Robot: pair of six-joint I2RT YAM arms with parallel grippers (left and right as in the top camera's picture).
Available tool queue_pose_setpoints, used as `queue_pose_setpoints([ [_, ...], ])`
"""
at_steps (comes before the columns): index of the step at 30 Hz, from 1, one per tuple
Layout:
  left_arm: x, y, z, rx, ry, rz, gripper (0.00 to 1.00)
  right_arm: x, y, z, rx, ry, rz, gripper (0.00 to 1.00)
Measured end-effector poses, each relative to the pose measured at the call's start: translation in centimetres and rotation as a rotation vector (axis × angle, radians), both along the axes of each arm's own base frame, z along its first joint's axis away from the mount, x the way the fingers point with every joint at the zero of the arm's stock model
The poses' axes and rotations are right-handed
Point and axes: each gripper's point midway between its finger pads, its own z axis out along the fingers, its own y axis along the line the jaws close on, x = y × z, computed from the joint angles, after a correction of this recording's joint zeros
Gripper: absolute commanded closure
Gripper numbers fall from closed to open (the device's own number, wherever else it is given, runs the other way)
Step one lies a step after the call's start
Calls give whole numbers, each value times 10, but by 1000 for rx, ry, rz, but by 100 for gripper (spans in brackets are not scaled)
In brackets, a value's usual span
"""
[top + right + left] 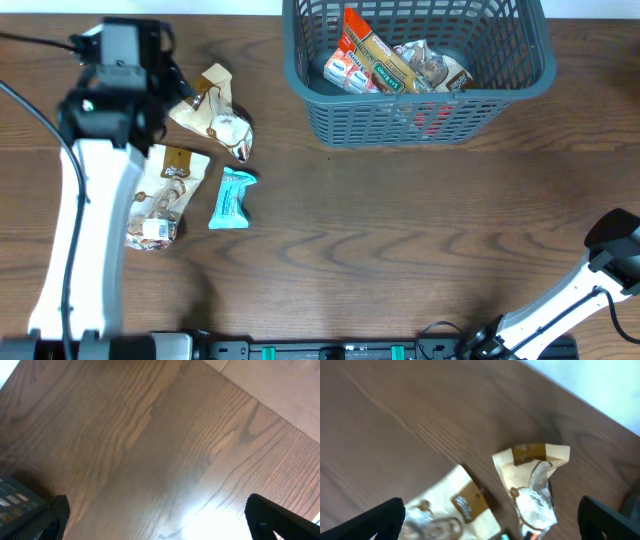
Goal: Pack container
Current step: 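Move the left gripper down over the beige dried-food bags, then grasp the lower beige dried-food bag with the left gripper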
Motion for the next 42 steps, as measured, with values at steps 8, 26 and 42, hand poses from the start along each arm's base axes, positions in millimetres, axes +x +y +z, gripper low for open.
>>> queue_pose_setpoints([
  [8, 13, -16, -52, -203, 98, 55, 2, 0, 0, 0, 0, 0, 0, 1],
  [26, -92, -20, -82, -84, 652, -334, 1, 0, 0, 0, 0, 0, 0, 1],
  [42, -85, 6, -82, 21, 676, -611, 1, 0, 0, 0, 0, 0, 0, 1],
])
